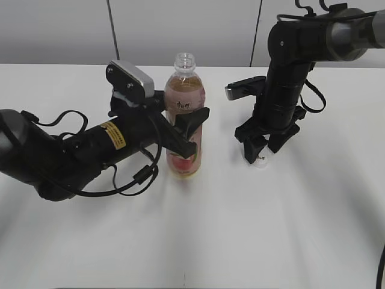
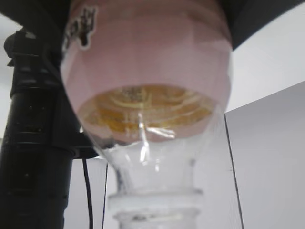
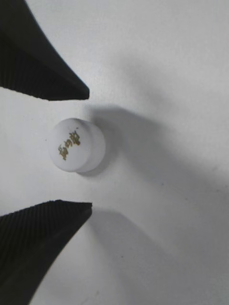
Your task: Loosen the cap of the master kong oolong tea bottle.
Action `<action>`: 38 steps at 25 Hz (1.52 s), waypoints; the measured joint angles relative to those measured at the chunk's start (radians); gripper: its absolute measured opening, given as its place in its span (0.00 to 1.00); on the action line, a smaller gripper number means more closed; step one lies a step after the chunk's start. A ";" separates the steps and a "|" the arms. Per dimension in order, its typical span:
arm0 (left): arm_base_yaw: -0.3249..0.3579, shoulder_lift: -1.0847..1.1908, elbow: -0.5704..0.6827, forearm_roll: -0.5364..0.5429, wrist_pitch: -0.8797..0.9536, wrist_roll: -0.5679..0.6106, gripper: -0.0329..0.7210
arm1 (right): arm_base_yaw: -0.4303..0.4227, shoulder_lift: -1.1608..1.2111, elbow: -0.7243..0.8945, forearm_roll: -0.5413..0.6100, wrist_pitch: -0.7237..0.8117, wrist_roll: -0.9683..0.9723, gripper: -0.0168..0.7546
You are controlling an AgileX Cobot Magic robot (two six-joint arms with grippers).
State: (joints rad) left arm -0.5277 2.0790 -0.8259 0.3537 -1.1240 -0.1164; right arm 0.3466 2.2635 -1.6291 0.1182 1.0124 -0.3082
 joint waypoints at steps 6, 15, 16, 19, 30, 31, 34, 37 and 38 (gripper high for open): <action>0.000 0.000 0.000 0.007 0.000 0.000 0.62 | 0.000 0.000 0.000 0.000 0.000 0.000 0.70; 0.001 0.000 0.013 0.006 0.000 0.001 0.62 | 0.000 0.000 0.000 0.001 0.000 0.001 0.70; 0.003 0.000 0.014 0.008 0.000 0.001 0.62 | 0.000 0.000 0.000 0.001 0.000 0.001 0.70; 0.014 0.000 0.017 0.017 -0.003 0.001 0.62 | -0.001 0.000 0.000 0.012 0.000 0.002 0.70; 0.023 0.000 0.018 0.040 -0.007 0.003 0.62 | -0.001 0.000 0.000 0.031 -0.001 0.004 0.70; 0.023 0.000 0.018 0.044 -0.006 0.004 0.63 | -0.001 0.000 0.000 0.031 -0.001 0.004 0.70; 0.023 0.000 0.018 0.055 -0.004 0.006 0.66 | -0.001 0.000 0.000 0.031 -0.001 0.004 0.70; 0.023 0.000 0.018 0.061 -0.007 0.007 0.67 | -0.001 0.000 0.000 0.031 -0.001 0.004 0.70; 0.023 0.000 0.018 0.061 -0.007 0.007 0.67 | -0.001 0.000 0.000 0.032 -0.001 0.004 0.70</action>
State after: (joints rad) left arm -0.5046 2.0790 -0.8082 0.4150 -1.1313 -0.1098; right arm 0.3457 2.2635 -1.6291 0.1505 1.0115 -0.3046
